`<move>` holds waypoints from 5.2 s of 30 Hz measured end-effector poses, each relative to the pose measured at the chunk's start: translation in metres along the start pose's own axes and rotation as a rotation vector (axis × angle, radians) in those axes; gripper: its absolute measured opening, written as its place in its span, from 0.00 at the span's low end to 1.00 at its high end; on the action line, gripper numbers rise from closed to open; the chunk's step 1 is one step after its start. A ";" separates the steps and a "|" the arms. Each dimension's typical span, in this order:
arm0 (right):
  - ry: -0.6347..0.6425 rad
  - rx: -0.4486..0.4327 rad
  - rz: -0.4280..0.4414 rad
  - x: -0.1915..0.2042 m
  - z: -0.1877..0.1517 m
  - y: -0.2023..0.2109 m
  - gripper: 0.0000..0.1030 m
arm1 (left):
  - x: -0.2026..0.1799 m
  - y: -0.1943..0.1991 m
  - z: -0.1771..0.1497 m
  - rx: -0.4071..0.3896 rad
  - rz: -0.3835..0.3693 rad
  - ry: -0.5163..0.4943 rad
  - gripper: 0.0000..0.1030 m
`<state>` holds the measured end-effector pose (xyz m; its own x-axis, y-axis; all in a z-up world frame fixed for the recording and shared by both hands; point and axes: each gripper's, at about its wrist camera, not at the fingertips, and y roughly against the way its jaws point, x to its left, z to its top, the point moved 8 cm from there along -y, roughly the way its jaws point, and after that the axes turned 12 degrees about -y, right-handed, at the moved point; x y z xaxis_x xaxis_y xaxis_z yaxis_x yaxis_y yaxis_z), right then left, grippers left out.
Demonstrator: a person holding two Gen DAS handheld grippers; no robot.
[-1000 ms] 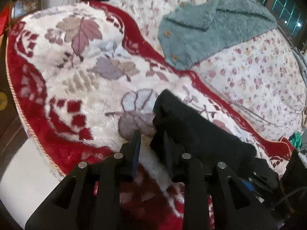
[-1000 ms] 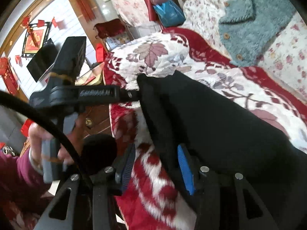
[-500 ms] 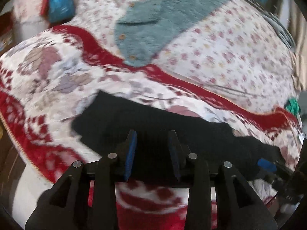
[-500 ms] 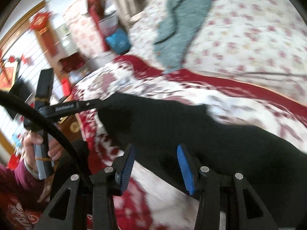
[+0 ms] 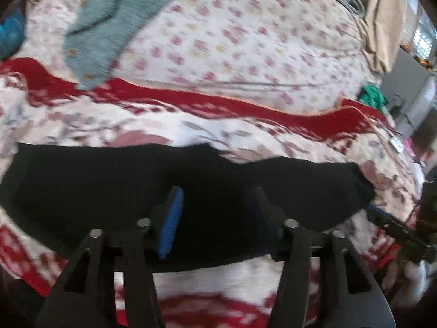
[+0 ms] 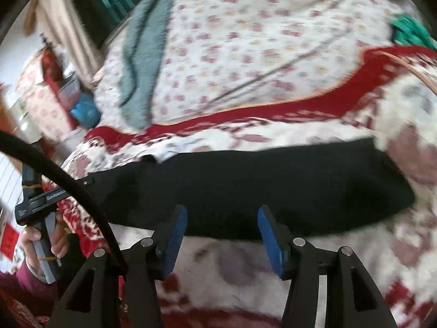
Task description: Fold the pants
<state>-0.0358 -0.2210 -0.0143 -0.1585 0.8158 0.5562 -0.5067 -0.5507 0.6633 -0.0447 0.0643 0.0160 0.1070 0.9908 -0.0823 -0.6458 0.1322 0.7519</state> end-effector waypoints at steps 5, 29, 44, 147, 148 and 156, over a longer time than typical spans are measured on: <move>-0.113 -0.014 -0.068 -0.052 0.000 0.022 0.58 | -0.038 -0.027 0.010 0.045 -0.093 -0.034 0.52; -0.295 -0.064 0.039 -0.117 0.028 -0.009 0.59 | -0.218 -0.182 0.079 0.304 -0.459 -0.388 0.52; -0.309 -0.087 0.111 -0.114 0.033 -0.015 0.59 | -0.278 -0.221 0.080 0.401 -0.585 -0.536 0.70; 0.426 0.198 0.270 0.188 -0.037 -0.164 0.07 | 0.098 -0.049 0.023 0.023 -0.323 0.251 0.54; 0.386 0.210 0.285 0.183 -0.033 -0.164 0.04 | 0.098 -0.049 0.023 0.021 -0.323 0.253 0.54; 0.155 0.204 0.475 0.161 -0.007 -0.123 0.02 | 0.099 -0.050 0.021 0.019 -0.329 0.250 0.54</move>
<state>-0.0050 -0.0205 -0.0102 -0.4615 0.4764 0.7484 -0.1763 -0.8760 0.4489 0.0143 0.1549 -0.0163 0.1171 0.8720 -0.4753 -0.5937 0.4451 0.6704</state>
